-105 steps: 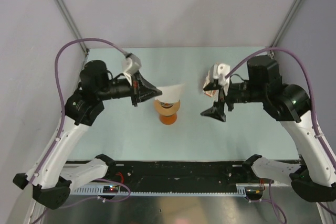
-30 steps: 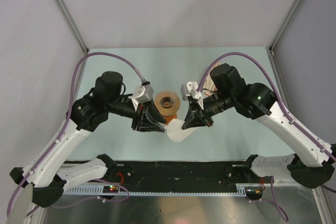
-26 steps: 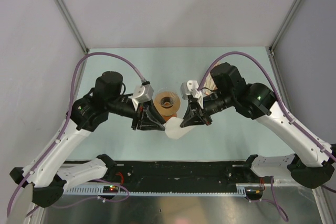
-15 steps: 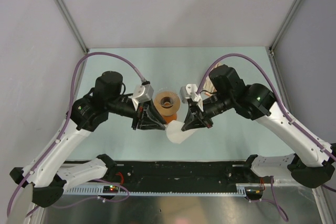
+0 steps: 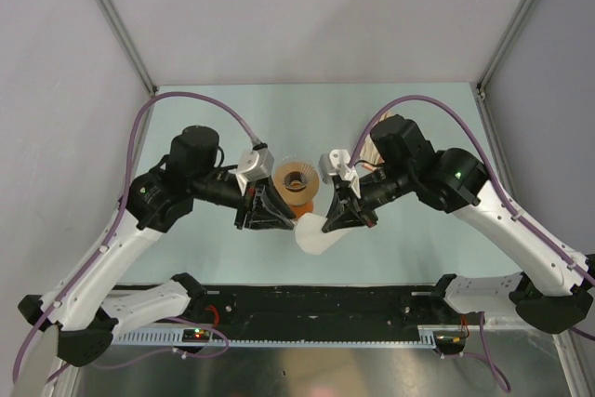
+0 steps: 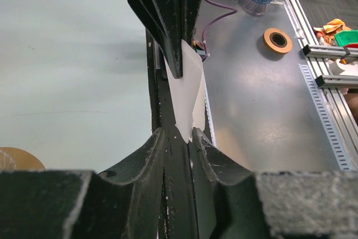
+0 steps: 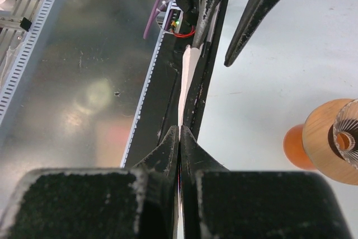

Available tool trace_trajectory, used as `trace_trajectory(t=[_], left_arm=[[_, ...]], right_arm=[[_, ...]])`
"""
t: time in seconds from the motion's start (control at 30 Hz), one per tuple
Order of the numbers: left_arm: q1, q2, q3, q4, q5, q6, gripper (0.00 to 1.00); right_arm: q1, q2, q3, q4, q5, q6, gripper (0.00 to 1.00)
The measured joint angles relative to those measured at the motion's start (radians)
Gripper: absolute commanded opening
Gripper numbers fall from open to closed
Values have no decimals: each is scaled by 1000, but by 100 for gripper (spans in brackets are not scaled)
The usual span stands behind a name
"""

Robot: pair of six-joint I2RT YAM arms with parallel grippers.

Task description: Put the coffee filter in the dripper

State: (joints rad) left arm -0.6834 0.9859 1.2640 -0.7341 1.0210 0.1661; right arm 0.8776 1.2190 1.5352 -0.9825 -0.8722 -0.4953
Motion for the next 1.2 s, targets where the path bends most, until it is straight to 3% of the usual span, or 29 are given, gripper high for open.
trace_trajectory(t=[0.13,0.37,0.77,0.9,1.1,1.2], left_arm=[[-2,6,0,3,-21,-2,30],[-2,10,0,21,-27,-20,43],[-3,16,2,62,-48,-66,45],[-3,27,2,77,-54,-83,44],[-4,35,2,97,-47,-108,27],[-4,35,0,109,-36,-116,39]], right_arm=[[6,0,0,1,0,6,0],[6,8,0,24,14,35,0],[3,44,11,67,27,92,0],[6,50,20,69,21,95,0],[3,53,44,75,17,101,0],[-6,52,46,84,14,108,0]])
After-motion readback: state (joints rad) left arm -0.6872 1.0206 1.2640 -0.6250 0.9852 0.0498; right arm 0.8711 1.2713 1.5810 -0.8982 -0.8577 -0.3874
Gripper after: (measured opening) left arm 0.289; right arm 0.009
